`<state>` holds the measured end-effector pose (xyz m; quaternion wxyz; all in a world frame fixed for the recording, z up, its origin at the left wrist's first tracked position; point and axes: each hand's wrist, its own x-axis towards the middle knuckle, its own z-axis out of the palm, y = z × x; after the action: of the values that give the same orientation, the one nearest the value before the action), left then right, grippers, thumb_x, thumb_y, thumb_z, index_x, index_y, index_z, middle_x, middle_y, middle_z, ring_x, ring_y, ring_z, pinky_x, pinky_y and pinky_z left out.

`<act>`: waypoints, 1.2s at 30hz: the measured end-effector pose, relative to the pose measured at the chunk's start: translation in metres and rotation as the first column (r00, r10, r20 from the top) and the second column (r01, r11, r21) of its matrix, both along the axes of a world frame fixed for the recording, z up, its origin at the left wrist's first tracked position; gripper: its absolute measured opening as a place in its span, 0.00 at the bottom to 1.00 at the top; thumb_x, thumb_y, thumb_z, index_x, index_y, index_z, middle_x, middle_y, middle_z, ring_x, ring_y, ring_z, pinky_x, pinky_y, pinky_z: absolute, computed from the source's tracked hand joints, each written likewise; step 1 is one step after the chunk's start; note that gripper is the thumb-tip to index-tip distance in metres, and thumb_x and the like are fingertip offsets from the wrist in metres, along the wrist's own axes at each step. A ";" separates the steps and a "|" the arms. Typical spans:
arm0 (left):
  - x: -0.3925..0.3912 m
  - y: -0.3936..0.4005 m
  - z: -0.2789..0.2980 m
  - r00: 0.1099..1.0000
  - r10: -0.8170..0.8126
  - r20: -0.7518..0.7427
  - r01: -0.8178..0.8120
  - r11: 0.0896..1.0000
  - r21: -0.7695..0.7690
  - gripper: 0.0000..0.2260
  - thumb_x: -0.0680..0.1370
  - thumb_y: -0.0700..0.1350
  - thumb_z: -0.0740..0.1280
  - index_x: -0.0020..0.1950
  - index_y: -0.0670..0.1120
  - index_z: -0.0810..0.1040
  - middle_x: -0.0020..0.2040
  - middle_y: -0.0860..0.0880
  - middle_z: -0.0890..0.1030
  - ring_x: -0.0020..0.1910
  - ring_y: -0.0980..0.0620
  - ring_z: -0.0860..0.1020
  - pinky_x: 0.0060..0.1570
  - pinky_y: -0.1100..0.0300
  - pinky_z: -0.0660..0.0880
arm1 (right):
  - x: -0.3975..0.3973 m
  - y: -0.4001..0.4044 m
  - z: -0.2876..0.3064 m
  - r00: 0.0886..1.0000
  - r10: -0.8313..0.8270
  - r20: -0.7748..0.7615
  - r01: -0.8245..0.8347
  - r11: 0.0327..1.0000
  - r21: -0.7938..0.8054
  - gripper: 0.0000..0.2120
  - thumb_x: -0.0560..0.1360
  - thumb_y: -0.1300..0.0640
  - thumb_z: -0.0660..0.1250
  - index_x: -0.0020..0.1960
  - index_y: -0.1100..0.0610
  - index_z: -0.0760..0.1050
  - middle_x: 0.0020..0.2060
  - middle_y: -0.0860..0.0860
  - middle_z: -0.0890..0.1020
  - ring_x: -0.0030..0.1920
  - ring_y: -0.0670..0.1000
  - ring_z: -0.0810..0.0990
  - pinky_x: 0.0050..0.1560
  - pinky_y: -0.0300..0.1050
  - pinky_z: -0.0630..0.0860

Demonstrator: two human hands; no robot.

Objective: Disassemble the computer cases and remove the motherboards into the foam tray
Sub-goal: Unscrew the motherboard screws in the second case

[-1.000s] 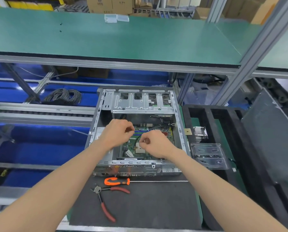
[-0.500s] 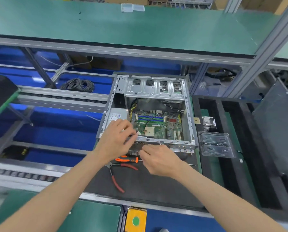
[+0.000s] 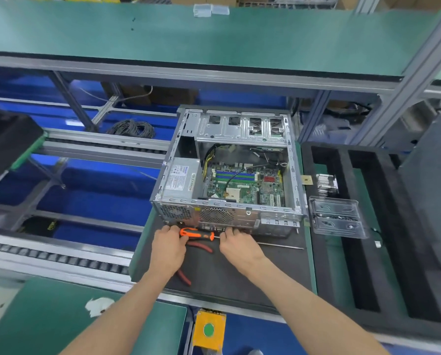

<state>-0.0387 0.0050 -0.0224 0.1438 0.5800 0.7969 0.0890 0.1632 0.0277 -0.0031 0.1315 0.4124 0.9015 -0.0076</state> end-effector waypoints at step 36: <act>0.083 0.046 0.166 0.366 -0.234 0.901 -0.052 0.961 0.271 0.09 0.80 0.37 0.66 0.47 0.42 0.86 0.42 0.41 0.86 0.43 0.46 0.85 0.50 0.48 0.83 | 0.013 0.058 0.165 0.368 -0.117 -0.923 0.276 0.961 -0.012 0.09 0.83 0.61 0.58 0.44 0.61 0.69 0.28 0.57 0.76 0.29 0.62 0.72 0.35 0.59 0.71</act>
<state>0.0442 0.0509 0.1434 0.4948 0.4865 0.5264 0.4914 0.1764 0.0859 0.1622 -0.4178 0.4526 0.7662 -0.1832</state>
